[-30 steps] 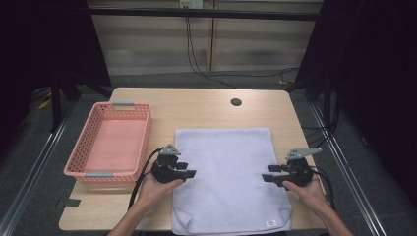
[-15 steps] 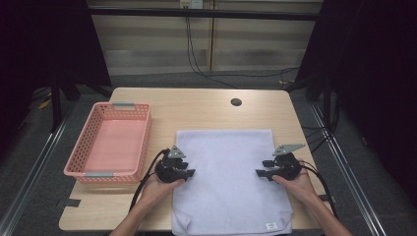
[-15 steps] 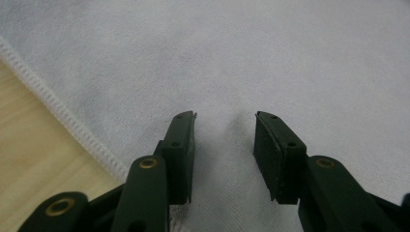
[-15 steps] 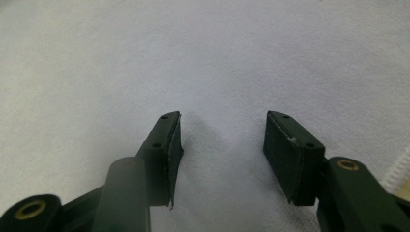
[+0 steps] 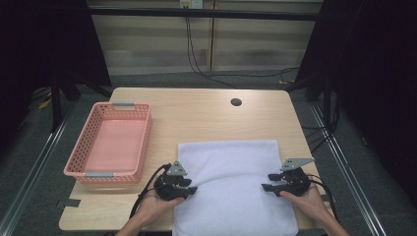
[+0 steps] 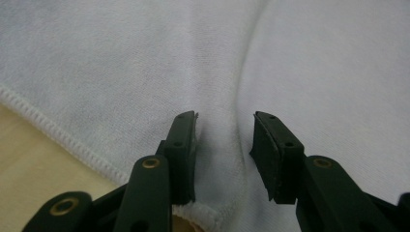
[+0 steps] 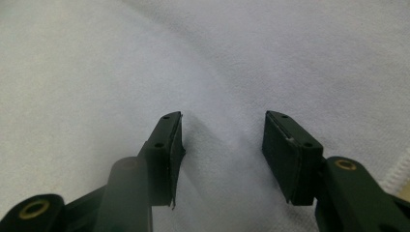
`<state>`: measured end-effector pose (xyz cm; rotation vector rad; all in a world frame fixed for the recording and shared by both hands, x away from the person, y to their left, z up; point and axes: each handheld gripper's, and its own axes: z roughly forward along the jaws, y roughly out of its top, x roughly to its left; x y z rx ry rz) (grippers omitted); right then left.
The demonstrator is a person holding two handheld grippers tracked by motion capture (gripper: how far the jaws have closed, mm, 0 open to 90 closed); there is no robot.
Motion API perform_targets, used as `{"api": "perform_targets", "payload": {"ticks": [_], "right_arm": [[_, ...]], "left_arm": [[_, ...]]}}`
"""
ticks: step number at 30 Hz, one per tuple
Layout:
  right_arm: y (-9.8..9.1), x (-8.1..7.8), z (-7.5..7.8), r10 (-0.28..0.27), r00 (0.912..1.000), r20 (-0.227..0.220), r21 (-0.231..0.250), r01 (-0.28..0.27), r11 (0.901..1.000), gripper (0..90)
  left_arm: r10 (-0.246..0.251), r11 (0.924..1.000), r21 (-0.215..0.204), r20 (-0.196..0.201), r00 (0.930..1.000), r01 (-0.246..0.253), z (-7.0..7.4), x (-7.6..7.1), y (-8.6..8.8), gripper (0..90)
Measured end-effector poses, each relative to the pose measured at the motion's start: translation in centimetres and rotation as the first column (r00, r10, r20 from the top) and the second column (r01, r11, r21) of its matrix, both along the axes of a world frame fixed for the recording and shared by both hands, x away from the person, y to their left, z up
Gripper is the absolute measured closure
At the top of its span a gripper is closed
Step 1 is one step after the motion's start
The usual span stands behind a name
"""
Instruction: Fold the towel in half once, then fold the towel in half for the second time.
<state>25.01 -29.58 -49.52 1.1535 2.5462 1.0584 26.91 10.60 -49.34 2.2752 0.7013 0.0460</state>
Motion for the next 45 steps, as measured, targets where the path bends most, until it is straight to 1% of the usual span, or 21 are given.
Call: {"api": "perform_targets", "payload": {"ticks": [2, 4, 11, 13, 16, 17, 20, 23, 24, 25, 26, 28, 29, 32, 33, 35, 36, 38, 41, 44, 45], "right_arm": [[0.0, -0.5, 0.0, 0.008, 1.0, -0.002, 0.005, -0.008, 1.0, 49.8], [0.0, -1.1, 0.1, 0.026, 0.9996, -0.009, 0.003, -0.026, 0.9996, 49.8], [0.0, -3.4, 0.4, 0.083, 0.9949, -0.057, 0.016, -0.082, 0.9965, 49.8], [0.1, -3.8, 0.6, 0.098, 0.992, -0.08, 0.017, -0.097, 0.9952, 49.8], [0.3, -4.0, 0.8, 0.11, 0.991, -0.076, -0.005, -0.111, 0.9938, 53.1], [0.1, -3.8, 0.9, 0.104, 0.992, -0.072, 0.006, -0.104, 0.9945, 53.9], [-0.5, -2.8, 1.9, 0.039, 0.9991, 0.015, 0.04, -0.04, 0.9984, 54.6], [-1.2, -0.9, 2.6, -0.018, 0.998, 0.061, 0.034, 0.016, 0.9993, 53.9], [-1.3, -0.3, 2.6, -0.028, 0.9974, 0.066, 0.032, 0.026, 0.9991, 53.2], [-1.5, 0.5, 2.6, -0.036, 0.9974, 0.062, 0.038, 0.033, 0.9987, 52.4], [-1.6, 1.5, 2.6, -0.051, 0.9963, 0.07, 0.029, 0.049, 0.9984, 50.5], [-1.8, 3.2, 2.5, -0.067, 0.9949, 0.076, 0.033, 0.065, 0.9974, 49.7], [-1.8, 3.8, 2.4, -0.075, 0.9937, 0.084, 0.021, 0.073, 0.9971, 48.4], [-1.9, 5.8, 2.2, -0.105, 0.9898, 0.097, -0.001, 0.105, 0.9944, 47.4], [-2.0, 6.3, 2.1, -0.114, 0.9875, 0.109, 0.001, 0.115, 0.9934, 46.9], [-2.2, 7.3, 2.0, -0.133, 0.9846, 0.114, 0.001, 0.134, 0.991, 46.4], [-2.5, 7.9, 1.8, -0.132, 0.9856, 0.106, 0.015, 0.131, 0.9913, 46.1], [-2.8, 8.7, 1.4, -0.142, 0.9857, 0.091, 0.021, 0.14, 0.9899, 45.8], [-3.1, 8.9, 0.9, -0.15, 0.9849, 0.087, 0.024, 0.148, 0.9887, 47.2], [-3.3, 9.0, 0.1, -0.141, 0.989, 0.043, 0.032, 0.14, 0.9896, 47.3], [-3.3, 9.0, 0.0, -0.139, 0.9894, 0.043, 0.022, 0.138, 0.9902, 47.8]], "left_arm": [[-0.007, 1.0, -0.003, -0.028, 0.9996, 0.007, 0.1, -0.8, 0.2, 61.0], [-0.019, 0.9998, 0.004, -0.015, 0.9997, 0.019, 0.2, -1.7, 0.3, 61.0], [-0.065, 0.9977, -0.024, -0.083, 0.9945, 0.063, 0.4, -4.1, 1.4, 60.2], [-0.079, 0.9968, -0.022, -0.087, 0.9931, 0.077, 0.5, -4.3, 1.7, 58.8], [-0.057, 0.9982, -0.023, -0.075, 0.9956, 0.055, 0.9, -3.4, 1.9, 55.6], [-0.028, 0.9991, -0.036, -0.066, 0.9974, 0.025, 1.0, -2.6, 2.0, 54.7], [0.011, 0.998, -0.062, -0.053, 0.9985, -0.015, 1.5, -0.7, 2.1, 52.3], [0.049, 0.9975, -0.05, -0.006, 0.9988, -0.05, 1.7, 1.0, 1.7, 52.4], [0.068, 0.9958, -0.061, -0.006, 0.9977, -0.068, 1.7, 1.6, 1.7, 51.6], [0.077, 0.9958, -0.05, -0.007, 0.997, -0.077, 1.7, 2.5, 1.7, 50.8], [0.103, 0.9936, -0.048, 0.014, 0.9946, -0.102, 1.6, 3.1, 1.7, 50.1], [0.137, 0.9888, -0.062, 0.016, 0.9905, -0.136, 1.5, 4.1, 1.9, 48.4], [0.158, 0.9861, -0.054, 0.013, 0.9873, -0.158, 1.4, 4.6, 2.0, 48.2], [0.177, 0.983, -0.05, 0.008, 0.9841, -0.177, 1.3, 5.7, 2.3, 47.3], [0.189, 0.9811, -0.044, 0.021, 0.9817, -0.188, 1.3, 6.0, 2.4, 47.3], [0.205, 0.9766, -0.07, 0.009, 0.9788, -0.203, 1.2, 6.6, 2.6, 46.7], [0.22, 0.9743, -0.052, 0.009, 0.9755, -0.219, 1.0, 6.8, 2.5, 46.7], [0.236, 0.9708, -0.046, 0.013, 0.9716, -0.236, 0.7, 7.2, 2.4, 43.9], [0.243, 0.9694, -0.039, 0.021, 0.9697, -0.242, 0.6, 7.8, 2.1, 39.1], [0.253, 0.9674, -0.026, 0.028, 0.9671, -0.252, 0.3, 8.1, 2.2, 37.9], [0.253, 0.9673, -0.026, 0.011, 0.9675, -0.252, 0.2, 8.2, 2.3, 36.8]]}}
